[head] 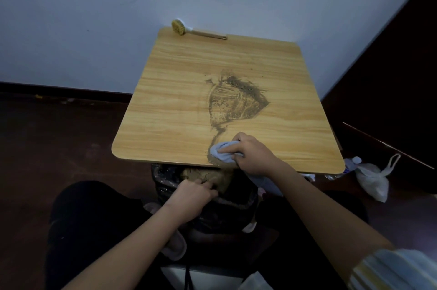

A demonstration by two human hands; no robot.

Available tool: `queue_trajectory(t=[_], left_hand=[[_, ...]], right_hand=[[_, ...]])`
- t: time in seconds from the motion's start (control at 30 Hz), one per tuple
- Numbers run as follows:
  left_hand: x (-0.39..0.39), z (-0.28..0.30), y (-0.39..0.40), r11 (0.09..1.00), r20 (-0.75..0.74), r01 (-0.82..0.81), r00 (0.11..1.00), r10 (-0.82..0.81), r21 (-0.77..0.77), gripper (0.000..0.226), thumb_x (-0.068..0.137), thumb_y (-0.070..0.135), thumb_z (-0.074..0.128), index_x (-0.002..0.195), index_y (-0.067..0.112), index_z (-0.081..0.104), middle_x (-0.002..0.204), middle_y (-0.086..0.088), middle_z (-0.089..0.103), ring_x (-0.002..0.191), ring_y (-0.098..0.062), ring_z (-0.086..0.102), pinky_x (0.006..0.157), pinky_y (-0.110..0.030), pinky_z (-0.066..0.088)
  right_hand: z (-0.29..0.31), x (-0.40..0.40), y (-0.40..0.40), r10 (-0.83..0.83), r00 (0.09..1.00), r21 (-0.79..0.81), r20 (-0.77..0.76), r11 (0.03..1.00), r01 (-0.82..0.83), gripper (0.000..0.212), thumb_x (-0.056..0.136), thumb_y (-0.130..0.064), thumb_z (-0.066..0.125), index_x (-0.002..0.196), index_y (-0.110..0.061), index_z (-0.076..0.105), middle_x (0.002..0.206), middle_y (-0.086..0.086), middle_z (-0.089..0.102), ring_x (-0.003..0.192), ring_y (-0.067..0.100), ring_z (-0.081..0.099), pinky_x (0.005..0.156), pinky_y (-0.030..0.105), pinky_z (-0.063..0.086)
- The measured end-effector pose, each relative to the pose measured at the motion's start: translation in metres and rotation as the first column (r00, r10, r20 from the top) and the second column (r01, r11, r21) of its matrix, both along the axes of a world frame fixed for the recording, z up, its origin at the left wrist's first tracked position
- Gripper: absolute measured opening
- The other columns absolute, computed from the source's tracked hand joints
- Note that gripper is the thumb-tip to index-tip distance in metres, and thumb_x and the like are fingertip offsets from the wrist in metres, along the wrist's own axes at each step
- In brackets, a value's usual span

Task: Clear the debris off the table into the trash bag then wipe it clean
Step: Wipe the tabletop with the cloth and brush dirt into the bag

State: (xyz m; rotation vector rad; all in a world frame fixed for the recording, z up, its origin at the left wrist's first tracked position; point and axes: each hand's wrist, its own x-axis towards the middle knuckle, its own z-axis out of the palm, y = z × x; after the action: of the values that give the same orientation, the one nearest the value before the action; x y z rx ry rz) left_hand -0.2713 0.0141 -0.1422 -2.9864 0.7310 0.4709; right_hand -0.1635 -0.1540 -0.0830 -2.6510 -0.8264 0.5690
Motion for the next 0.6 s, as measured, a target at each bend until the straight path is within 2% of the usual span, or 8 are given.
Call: queue_trajectory(t=[0.1,0.33,0.47,0.6], left_hand=[[0.0,0.0,0.001,1.0,0.012,-0.005,1.0,0.005,-0.011,0.038,0.092,0.011,0.044,0.127,0.027,0.049,0.129,0.0,0.05,0.112,-0.027,0.053,0.065,-0.032,0.036],[-0.001,0.0,0.002,1.0,0.004,0.0,1.0,0.0,-0.001,0.037,0.092,0.011,0.044,0.126,0.027,0.049,0.122,-0.001,0.052,0.111,-0.026,0.053,0.063,-0.033,0.033],[0.0,0.0,0.002,1.0,-0.001,0.008,1.0,-0.008,0.005,0.039,0.092,0.01,0.045,0.127,0.026,0.048,0.124,-0.001,0.051,0.111,-0.027,0.053,0.063,-0.033,0.035],[0.001,0.0,0.005,1.0,-0.004,0.008,1.0,-0.008,-0.001,0.041,0.091,0.009,0.046,0.128,0.027,0.048,0.127,-0.001,0.049,0.111,-0.027,0.052,0.065,-0.034,0.038]], right_hand=[[0.0,-0.002,0.001,-0.001,1.0,0.009,-0.007,1.0,0.001,0.04,0.097,-0.009,0.046,0.13,-0.028,0.061,0.11,0.008,0.045,0.102,0.027,0.042,0.079,0.034,0.039],[0.003,-0.002,0.002,0.005,0.998,0.05,-0.06,0.999,-0.002,0.043,0.094,-0.006,0.046,0.126,-0.028,0.064,0.108,0.008,0.046,0.102,0.028,0.043,0.086,0.04,0.042],[0.01,0.007,-0.001,-0.081,0.997,0.108,-0.018,0.991,0.083,0.041,0.095,-0.007,0.047,0.125,-0.028,0.065,0.104,0.006,0.043,0.098,0.026,0.044,0.08,0.035,0.039],[0.015,0.02,-0.002,-0.193,0.981,0.157,-0.012,0.969,0.193,0.042,0.093,-0.006,0.049,0.125,-0.027,0.064,0.103,0.005,0.041,0.1,0.026,0.046,0.083,0.034,0.04]])
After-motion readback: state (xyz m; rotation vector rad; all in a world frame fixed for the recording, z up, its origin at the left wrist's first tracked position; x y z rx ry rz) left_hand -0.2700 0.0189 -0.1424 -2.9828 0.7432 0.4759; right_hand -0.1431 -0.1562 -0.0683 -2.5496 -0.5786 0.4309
